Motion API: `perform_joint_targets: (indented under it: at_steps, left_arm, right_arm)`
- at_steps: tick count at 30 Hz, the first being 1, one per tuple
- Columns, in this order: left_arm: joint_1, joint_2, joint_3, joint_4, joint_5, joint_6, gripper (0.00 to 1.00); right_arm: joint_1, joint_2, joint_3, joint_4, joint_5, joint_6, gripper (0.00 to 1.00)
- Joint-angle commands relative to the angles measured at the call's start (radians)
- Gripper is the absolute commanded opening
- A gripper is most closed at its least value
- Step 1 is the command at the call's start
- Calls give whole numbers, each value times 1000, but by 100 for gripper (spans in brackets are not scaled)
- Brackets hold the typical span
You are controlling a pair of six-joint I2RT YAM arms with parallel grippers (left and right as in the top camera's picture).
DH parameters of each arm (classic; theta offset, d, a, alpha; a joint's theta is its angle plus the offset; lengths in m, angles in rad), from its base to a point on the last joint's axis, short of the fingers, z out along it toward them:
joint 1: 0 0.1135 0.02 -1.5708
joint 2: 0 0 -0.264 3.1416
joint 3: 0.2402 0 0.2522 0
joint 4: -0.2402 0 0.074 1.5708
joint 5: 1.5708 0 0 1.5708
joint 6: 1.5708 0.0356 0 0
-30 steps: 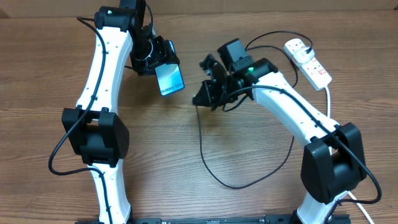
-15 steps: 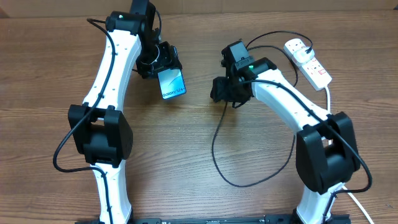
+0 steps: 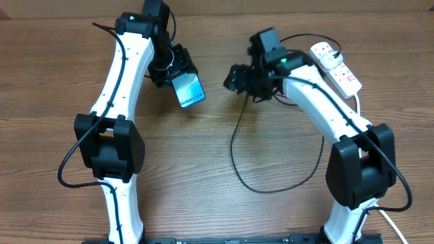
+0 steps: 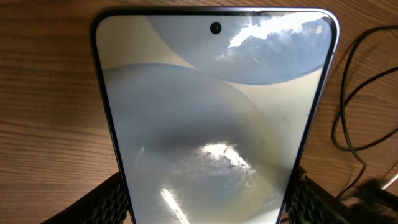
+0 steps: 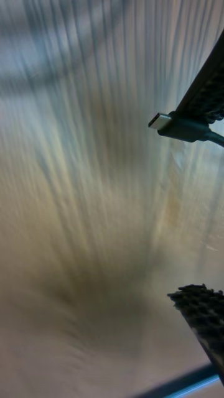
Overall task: Plug charger to phone and switch on socket
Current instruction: 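Lift the cable tip toward the phone's bottom port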
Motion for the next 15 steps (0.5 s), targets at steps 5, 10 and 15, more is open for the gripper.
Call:
perform_joint_targets:
  at_steps: [5, 10, 15]
  left_arm:
    - [7, -6, 0, 3, 9, -29, 4]
    - [8, -6, 0, 8, 9, -44, 4]
    - [8, -6, 0, 9, 27, -50, 4]
  right_arm:
    - [-7, 3, 81, -165, 393, -41, 89]
    - [9, 11, 74, -211, 534, -78, 88]
    - [33, 41, 70, -246, 525, -85, 91]
